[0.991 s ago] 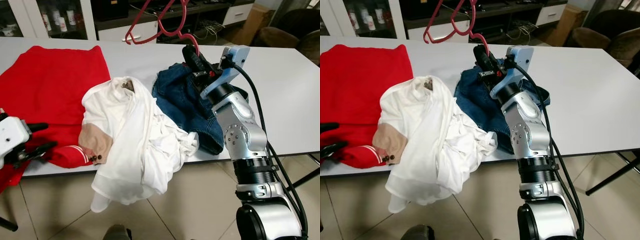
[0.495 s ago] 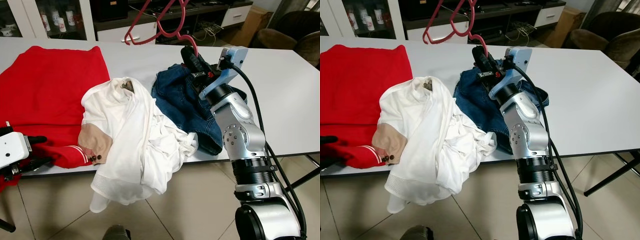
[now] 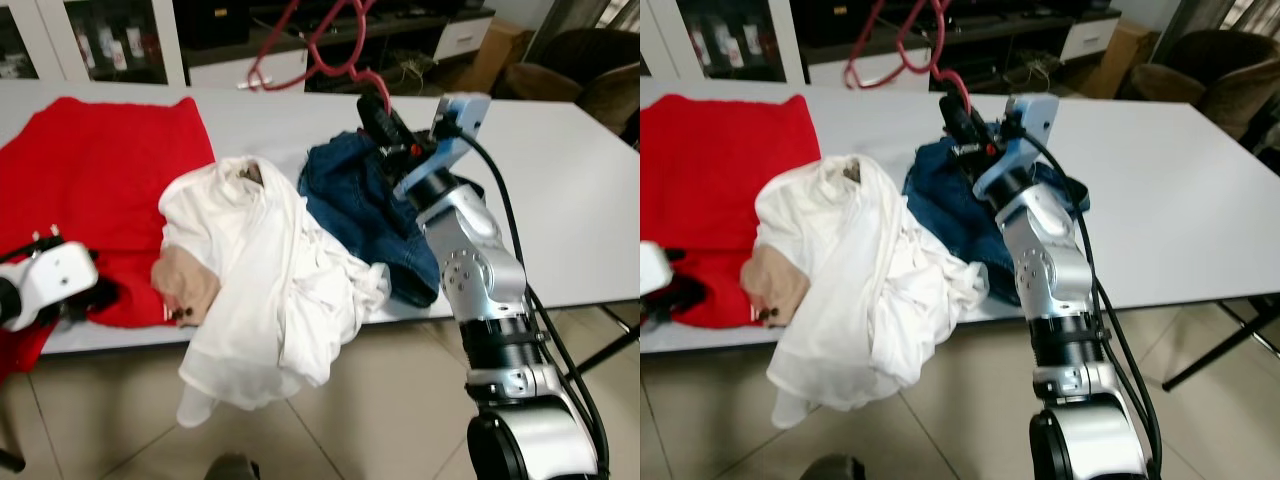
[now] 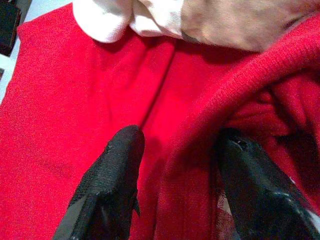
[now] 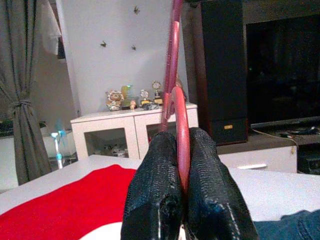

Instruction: Hang hanger

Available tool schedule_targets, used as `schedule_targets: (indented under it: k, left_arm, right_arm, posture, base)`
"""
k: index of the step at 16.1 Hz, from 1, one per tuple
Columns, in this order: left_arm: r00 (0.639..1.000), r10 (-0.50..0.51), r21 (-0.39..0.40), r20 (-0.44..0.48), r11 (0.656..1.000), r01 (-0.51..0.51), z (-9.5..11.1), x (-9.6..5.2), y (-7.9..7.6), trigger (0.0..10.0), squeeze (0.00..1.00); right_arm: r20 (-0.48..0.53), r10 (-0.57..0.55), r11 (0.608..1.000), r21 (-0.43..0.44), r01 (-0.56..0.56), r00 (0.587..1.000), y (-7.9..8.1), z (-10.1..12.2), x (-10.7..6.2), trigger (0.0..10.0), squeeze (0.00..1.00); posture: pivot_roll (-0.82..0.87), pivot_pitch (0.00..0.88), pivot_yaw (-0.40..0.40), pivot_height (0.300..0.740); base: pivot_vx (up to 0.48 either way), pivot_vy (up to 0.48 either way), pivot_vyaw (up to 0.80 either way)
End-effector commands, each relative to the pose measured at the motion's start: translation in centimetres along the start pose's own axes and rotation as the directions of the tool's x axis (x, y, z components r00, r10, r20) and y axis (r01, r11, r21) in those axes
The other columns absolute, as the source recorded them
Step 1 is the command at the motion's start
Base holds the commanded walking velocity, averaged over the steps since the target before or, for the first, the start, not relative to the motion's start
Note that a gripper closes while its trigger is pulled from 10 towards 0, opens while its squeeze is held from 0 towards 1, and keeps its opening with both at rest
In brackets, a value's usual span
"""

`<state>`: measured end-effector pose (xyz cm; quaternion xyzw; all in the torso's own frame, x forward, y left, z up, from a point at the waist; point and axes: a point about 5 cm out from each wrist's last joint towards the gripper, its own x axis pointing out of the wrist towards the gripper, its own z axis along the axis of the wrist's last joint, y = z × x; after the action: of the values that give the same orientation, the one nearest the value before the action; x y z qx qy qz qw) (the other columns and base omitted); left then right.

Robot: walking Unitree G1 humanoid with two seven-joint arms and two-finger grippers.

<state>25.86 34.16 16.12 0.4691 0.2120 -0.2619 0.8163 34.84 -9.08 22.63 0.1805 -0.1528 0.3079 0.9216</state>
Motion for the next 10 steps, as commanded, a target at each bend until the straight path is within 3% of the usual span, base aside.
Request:
schedule_targets:
  k: [1,2,3,4,6,10]
  left_arm:
    - [1.000,-0.006,0.014,-0.003,1.000,0.006,0.1,0.4,-0.1,10.0,0.00]
    - [0.998,-0.062,0.009,-0.013,0.998,0.062,0.1,1.0,-0.4,7.0,0.00]
    - [0.993,-0.121,-0.001,0.005,0.993,0.121,0.4,1.1,-0.8,2.1,0.00]
    - [0.978,-0.208,-0.023,0.030,0.978,0.209,0.8,1.0,-1.4,0.0,0.00]
    - [0.957,-0.282,-0.035,0.064,0.958,0.284,1.6,1.4,-1.8,0.0,0.00]
    - [0.962,-0.234,-0.001,0.143,0.972,0.237,4.1,3.4,-0.1,0.0,0.00]
  right_arm:
    - [0.018,-0.010,1.000,-0.013,0.011,1.000,-0.3,0.7,0.1,10.0,0.00]
    - [0.019,-0.017,1.000,-0.016,0.017,1.000,-0.4,0.7,-0.1,10.0,0.00]
    - [0.019,-0.020,1.000,-0.016,0.020,1.000,-0.4,0.7,-0.1,10.0,0.00]
    - [0.019,-0.023,1.000,-0.017,0.023,1.000,-0.4,0.7,-0.2,10.0,0.00]
    - [0.019,-0.027,0.999,-0.017,0.027,0.999,-0.5,0.7,-0.2,10.0,0.00]
    - [0.008,0.058,0.996,-0.076,-0.057,0.998,-0.3,1.2,-0.1,10.0,0.00]
  posture:
    - [0.14,0.016,-0.068,0.740]
    - [0.13,0.016,-0.063,0.740]
    - [0.13,0.017,-0.061,0.740]
    - [0.13,0.018,-0.058,0.740]
    - [0.13,0.018,-0.058,0.740]
    - [0.13,0.014,-0.054,0.740]
  base:
    - [0.000,0.000,0.00]
    - [0.000,0.000,0.00]
    - [0.000,0.000,0.00]
    - [0.000,0.000,0.00]
    - [0.000,0.000,0.00]
    - [0.000,0.000,0.00]
